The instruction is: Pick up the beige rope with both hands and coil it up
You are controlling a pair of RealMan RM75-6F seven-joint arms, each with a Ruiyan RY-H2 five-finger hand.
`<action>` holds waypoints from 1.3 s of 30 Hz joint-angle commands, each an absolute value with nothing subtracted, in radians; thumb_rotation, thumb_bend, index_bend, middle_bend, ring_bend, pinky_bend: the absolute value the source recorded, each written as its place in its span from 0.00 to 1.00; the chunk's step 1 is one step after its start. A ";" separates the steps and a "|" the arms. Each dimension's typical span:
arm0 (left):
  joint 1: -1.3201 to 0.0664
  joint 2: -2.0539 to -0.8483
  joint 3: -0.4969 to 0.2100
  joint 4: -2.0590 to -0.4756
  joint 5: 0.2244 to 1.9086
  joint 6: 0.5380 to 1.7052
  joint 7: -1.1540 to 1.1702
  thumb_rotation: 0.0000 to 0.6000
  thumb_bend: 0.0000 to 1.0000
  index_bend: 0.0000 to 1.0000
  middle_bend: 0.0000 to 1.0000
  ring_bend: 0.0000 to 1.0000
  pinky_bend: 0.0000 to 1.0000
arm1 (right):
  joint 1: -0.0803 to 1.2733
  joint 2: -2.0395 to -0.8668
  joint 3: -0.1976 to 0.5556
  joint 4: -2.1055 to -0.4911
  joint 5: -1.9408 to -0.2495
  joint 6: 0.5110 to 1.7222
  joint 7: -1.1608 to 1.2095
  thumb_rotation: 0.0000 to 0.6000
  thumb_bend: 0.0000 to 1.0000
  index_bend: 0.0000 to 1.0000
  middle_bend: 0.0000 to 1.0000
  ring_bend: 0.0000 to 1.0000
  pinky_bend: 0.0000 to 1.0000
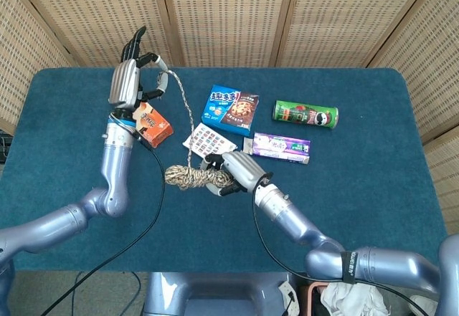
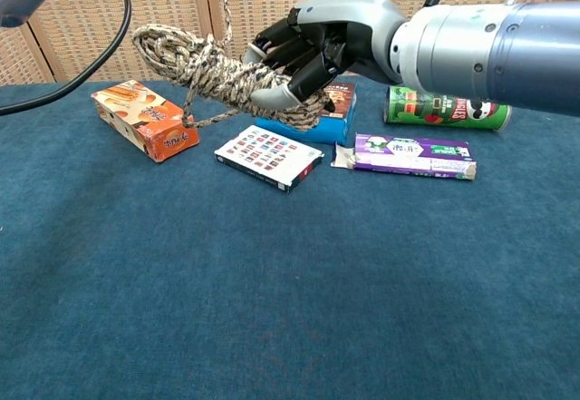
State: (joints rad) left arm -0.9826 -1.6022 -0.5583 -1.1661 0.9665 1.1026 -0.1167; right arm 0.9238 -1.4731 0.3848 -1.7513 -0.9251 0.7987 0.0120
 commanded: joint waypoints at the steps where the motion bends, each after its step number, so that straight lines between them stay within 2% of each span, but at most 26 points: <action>1: -0.976 -1.619 -0.530 -1.131 0.990 1.088 -0.138 1.00 0.50 0.75 0.00 0.00 0.00 | 0.925 -1.460 0.409 -1.764 -0.899 0.801 0.040 1.00 0.73 0.68 0.69 0.47 0.75; 18: -0.900 -1.655 -0.348 -0.968 1.198 1.080 -0.288 1.00 0.50 0.75 0.00 0.00 0.00 | 0.977 -1.397 0.489 -1.758 -0.648 0.858 0.035 1.00 0.74 0.68 0.69 0.47 0.76; 27: -0.855 -1.659 -0.255 -0.903 1.303 1.089 -0.372 1.00 0.50 0.75 0.00 0.00 0.00 | 1.012 -1.397 0.496 -1.703 -0.560 0.899 -0.006 1.00 0.74 0.68 0.69 0.47 0.76; 31: -0.822 -1.639 -0.206 -0.923 1.357 1.106 -0.419 1.00 0.50 0.75 0.00 0.00 0.00 | 1.035 -1.404 0.484 -1.661 -0.506 0.936 -0.064 1.00 0.75 0.68 0.69 0.48 0.77; 39: -0.786 -1.575 -0.151 -1.018 1.423 1.121 -0.447 1.00 0.50 0.75 0.00 0.00 0.00 | 1.075 -1.411 0.509 -1.636 -0.394 0.973 -0.120 1.00 0.75 0.68 0.69 0.48 0.78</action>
State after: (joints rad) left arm -0.7963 -1.5896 -0.1634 -0.9989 1.4124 1.1150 -0.4405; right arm 1.0660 -1.4077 0.5038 -1.6443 -0.4044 0.9636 -0.1105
